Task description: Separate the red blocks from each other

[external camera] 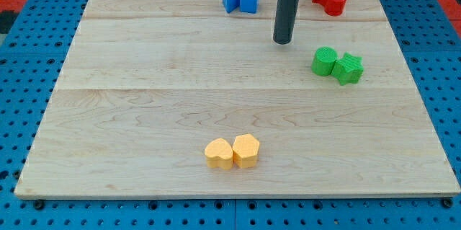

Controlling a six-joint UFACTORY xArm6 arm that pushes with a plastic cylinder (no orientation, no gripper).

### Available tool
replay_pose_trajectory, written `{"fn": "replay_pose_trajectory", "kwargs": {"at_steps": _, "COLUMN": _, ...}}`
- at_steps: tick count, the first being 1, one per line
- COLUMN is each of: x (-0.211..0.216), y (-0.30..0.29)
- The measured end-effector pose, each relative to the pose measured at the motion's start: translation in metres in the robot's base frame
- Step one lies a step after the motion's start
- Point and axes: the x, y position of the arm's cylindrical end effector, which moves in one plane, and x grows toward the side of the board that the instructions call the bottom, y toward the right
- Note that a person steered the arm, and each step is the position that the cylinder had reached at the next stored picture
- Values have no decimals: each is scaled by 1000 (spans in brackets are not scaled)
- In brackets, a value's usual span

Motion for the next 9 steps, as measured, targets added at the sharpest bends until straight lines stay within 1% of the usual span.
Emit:
{"fn": "replay_pose_trajectory", "kwargs": {"at_steps": 1, "x": 0, "y": 3}}
{"fn": "replay_pose_trajectory", "kwargs": {"at_steps": 2, "x": 0, "y": 29}}
{"fn": "replay_pose_trajectory", "kwargs": {"at_steps": 3, "x": -4, "y": 32}}
{"fn": "replay_pose_trajectory", "kwargs": {"at_steps": 5, "x": -4, "y": 93}}
{"fn": "replay_pose_trajectory", "kwargs": {"at_steps": 6, "x": -4, "y": 74}}
{"fn": "replay_pose_trajectory", "kwargs": {"at_steps": 7, "x": -4, "y": 87}}
{"fn": "replay_pose_trajectory", "kwargs": {"at_steps": 9, "x": -22, "y": 106}}
